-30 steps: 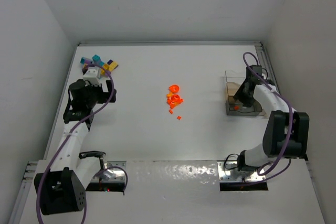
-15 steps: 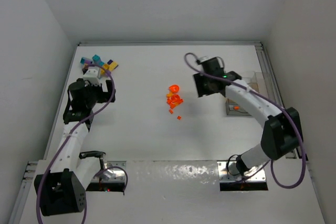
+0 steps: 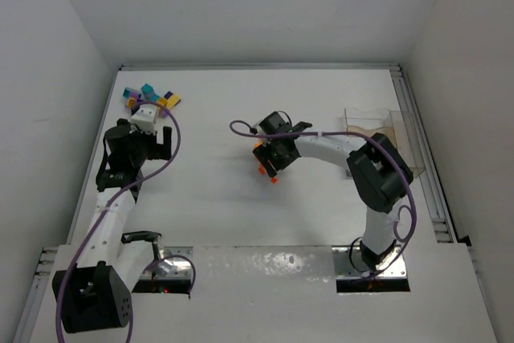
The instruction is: Sort the legos into containers by color
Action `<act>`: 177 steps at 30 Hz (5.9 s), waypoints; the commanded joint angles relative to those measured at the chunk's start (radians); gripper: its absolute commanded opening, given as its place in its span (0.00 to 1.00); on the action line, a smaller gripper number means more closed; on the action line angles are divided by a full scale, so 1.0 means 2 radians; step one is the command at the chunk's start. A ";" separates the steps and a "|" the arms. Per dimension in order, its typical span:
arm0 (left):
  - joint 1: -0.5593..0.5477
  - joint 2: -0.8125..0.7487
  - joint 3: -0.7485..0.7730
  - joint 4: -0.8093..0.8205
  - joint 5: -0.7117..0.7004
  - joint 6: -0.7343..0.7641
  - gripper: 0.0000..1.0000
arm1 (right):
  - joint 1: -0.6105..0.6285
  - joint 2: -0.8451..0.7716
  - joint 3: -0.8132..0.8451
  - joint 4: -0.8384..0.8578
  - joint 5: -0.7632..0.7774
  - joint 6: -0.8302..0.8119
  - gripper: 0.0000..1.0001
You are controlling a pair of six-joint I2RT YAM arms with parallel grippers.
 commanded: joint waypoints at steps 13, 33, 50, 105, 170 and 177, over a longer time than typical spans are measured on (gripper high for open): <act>-0.004 -0.011 -0.003 0.008 -0.007 -0.003 0.92 | 0.051 0.024 -0.003 0.004 0.015 -0.022 0.51; -0.004 -0.013 -0.002 0.006 -0.010 -0.001 0.92 | 0.050 0.010 -0.007 0.014 0.018 0.009 0.00; -0.005 -0.013 -0.007 0.021 -0.007 -0.008 0.92 | -0.324 -0.257 -0.147 -0.034 0.118 0.213 0.00; 0.037 0.395 0.407 -0.305 -0.135 -0.116 0.64 | -0.141 -0.157 0.013 0.012 0.107 0.054 0.54; 0.033 0.291 0.317 -0.240 -0.114 -0.103 0.67 | -0.081 -0.009 0.071 0.005 0.087 0.111 0.00; 0.033 0.295 0.314 -0.234 -0.102 -0.099 0.67 | -0.246 -0.164 -0.034 -0.027 0.117 0.182 0.00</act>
